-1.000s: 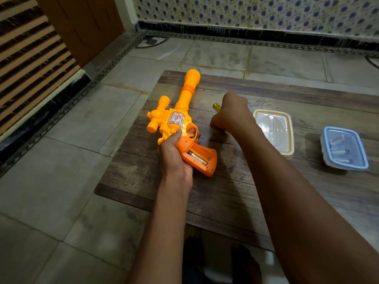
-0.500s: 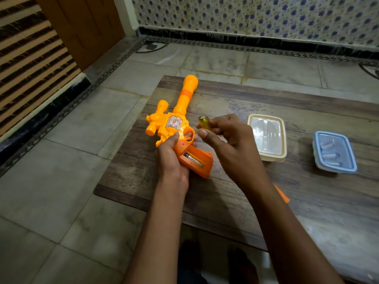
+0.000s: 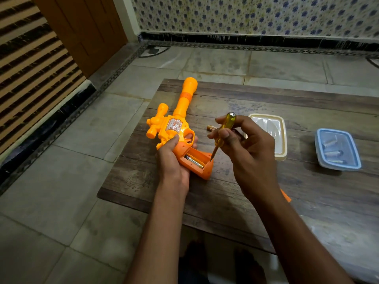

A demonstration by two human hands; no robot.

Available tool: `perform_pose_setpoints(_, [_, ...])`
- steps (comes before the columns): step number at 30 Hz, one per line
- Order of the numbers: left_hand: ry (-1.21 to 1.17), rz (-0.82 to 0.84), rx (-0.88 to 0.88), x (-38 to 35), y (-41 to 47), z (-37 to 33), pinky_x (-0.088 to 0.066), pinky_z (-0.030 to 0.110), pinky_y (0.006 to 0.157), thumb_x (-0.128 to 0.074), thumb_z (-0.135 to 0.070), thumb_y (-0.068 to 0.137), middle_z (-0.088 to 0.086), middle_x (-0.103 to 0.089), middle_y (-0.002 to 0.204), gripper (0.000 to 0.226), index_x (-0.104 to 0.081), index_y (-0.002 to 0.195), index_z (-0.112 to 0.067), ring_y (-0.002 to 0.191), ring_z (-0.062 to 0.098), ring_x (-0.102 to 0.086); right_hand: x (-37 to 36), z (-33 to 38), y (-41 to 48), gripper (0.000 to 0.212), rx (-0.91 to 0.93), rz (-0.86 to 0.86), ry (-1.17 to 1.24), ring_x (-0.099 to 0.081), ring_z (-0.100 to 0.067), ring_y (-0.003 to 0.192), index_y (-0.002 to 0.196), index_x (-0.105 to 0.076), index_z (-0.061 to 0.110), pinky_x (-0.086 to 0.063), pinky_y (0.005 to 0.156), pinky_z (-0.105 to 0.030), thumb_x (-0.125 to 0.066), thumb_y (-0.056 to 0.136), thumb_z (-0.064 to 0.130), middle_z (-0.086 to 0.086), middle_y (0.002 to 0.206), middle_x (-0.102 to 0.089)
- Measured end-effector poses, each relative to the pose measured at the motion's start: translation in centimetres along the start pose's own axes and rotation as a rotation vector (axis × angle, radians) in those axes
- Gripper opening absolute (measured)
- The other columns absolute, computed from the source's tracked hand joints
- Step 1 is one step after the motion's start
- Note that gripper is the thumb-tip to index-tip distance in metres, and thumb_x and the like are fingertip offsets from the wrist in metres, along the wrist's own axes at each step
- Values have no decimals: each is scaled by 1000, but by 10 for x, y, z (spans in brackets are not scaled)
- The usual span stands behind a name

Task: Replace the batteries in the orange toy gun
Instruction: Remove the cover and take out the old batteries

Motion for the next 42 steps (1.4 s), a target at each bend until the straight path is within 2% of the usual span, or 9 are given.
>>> perform_pose_setpoints(2, [15, 1, -8, 0, 0, 0, -56, 48, 95, -54, -20, 101, 12, -78, 93, 30, -61, 128, -9, 88, 28, -74, -4, -5, -2, 19, -27, 20, 48, -75, -22, 95, 119, -62, -5, -58, 82, -26, -52, 102, -4, -24, 112, -66])
perform_pose_setpoints(8, [37, -21, -3, 3, 3, 0, -55, 52, 98, -57, -23, 99, 17, -76, 113, 46, -53, 143, -10, 100, 34, -74, -14, -2, -2, 24, -13, 81, 97, -75, -22, 94, 123, -61, -4, -58, 81, -23, -47, 103, -6, -29, 106, -67])
perform_pose_setpoints(14, [12, -25, 7, 4, 3, 3, -53, 55, 102, -57, -23, 99, 20, -74, 118, 44, -54, 140, -10, 108, 37, -72, -13, -3, -2, 19, 16, 64, 30, -75, -23, 96, 118, -61, -4, -61, 86, -36, -51, 102, -5, -21, 105, -67])
perform_pose_setpoints(17, [35, -11, -5, 2, 1, 1, -56, 48, 94, -54, -23, 100, 17, -76, 112, 43, -56, 140, -8, 102, 33, -73, -12, -14, -2, 18, 0, 28, -61, -74, -28, 97, 114, -63, 0, -60, 89, -50, -59, 98, 6, -13, 107, -66])
perform_pose_setpoints(21, [37, -7, 4, 1, -2, 1, -57, 41, 77, -53, -23, 101, 15, -77, 106, 37, -58, 136, -9, 94, 28, -75, -13, -15, -2, 17, -3, 40, -91, -74, -24, 97, 112, -63, 3, -60, 87, -51, -61, 96, 8, -4, 103, -69])
perform_pose_setpoints(28, [32, 21, 14, 0, 1, 2, -52, 58, 102, -52, -23, 102, 18, -75, 113, 27, -63, 125, -12, 107, 36, -72, -16, -19, -4, 18, -38, 46, -132, -74, -24, 98, 111, -61, 8, -60, 85, -52, -61, 95, 17, -3, 103, -67])
perform_pose_setpoints(32, [21, 6, -7, 0, 2, 0, -52, 56, 104, -52, -22, 102, 21, -73, 118, 39, -54, 139, -9, 109, 37, -72, -10, -15, -6, 11, -55, 11, -163, -75, -19, 96, 107, -61, 9, -61, 79, -52, -62, 98, 14, -1, 101, -71])
perform_pose_setpoints(36, [-18, -20, -2, 4, 3, -1, -62, 39, 77, -56, -20, 102, 18, -75, 112, 42, -53, 142, -10, 96, 31, -76, -3, -12, -8, 26, -67, -24, -246, -75, -17, 87, 121, -56, 20, -62, 71, -51, -59, 99, 6, 2, 97, -73])
perform_pose_setpoints(42, [-61, -30, -11, 5, 6, 0, -62, 34, 67, -55, -17, 101, 22, -73, 119, 44, -51, 144, -8, 103, 35, -75, 4, -10, -16, 21, -65, -125, -168, -76, -17, 90, 113, -52, 15, -62, 72, -53, -53, 99, -1, -5, 102, -70])
Point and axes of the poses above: each hand's wrist, its own y-axis towards the middle knuckle, its own x-axis out of the back of the hand, z = x × y, the point moved 10 cm from there along y, towards the middle knuckle
